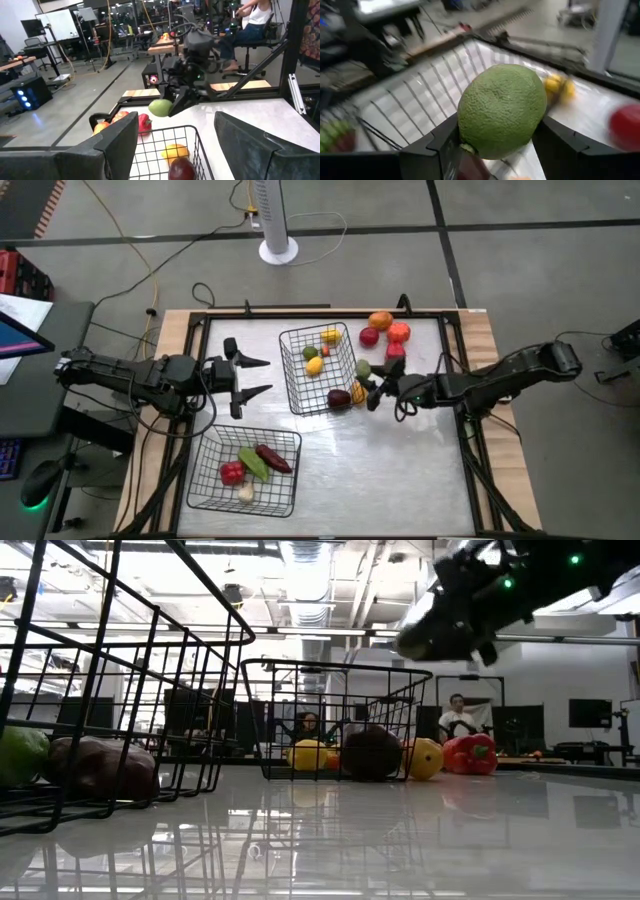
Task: Sort produce into baskets
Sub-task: Put the green lime into the top black wire basket, then put the bottom yellow lemon into the top black wire basket
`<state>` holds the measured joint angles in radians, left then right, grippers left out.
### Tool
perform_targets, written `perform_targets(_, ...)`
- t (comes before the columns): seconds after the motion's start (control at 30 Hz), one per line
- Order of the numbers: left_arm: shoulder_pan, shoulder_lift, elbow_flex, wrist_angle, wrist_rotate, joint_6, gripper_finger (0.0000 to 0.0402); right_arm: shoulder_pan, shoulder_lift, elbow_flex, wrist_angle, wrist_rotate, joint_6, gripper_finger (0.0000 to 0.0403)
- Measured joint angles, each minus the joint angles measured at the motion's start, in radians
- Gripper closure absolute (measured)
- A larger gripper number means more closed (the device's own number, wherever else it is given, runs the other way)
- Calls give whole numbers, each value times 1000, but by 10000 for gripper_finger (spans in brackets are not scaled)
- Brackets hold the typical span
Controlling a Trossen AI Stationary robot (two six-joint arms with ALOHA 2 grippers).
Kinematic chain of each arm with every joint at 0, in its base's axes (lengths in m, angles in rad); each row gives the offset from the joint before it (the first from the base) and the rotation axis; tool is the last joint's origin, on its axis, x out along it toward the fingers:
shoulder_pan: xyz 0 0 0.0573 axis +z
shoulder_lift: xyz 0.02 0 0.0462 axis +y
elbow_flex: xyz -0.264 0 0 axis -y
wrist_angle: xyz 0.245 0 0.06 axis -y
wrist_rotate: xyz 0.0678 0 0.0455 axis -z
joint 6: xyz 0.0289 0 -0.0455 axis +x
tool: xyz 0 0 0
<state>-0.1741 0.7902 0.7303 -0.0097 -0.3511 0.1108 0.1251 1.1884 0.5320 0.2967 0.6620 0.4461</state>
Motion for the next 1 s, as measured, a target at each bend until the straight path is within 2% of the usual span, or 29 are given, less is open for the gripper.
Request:
perform_targets(0.23,0,0,0,1,0,-1,152,34,170,0,272,-14,-132,165)
perform_targets(0.37,0,0,0,0,0,-3,152,19,233,12,283,-19,-151,152)
perform_targets(0.6,0,0,0,-3,0,-1,152,-11,237,50,253,-174,-152,101)
perform_targets(0.73,0,0,0,-3,0,-2,152,-9,228,68,163,-178,-156,82)
perform_targets(1.0,0,0,0,-11,0,-3,152,7,48,126,-352,-51,34,80)
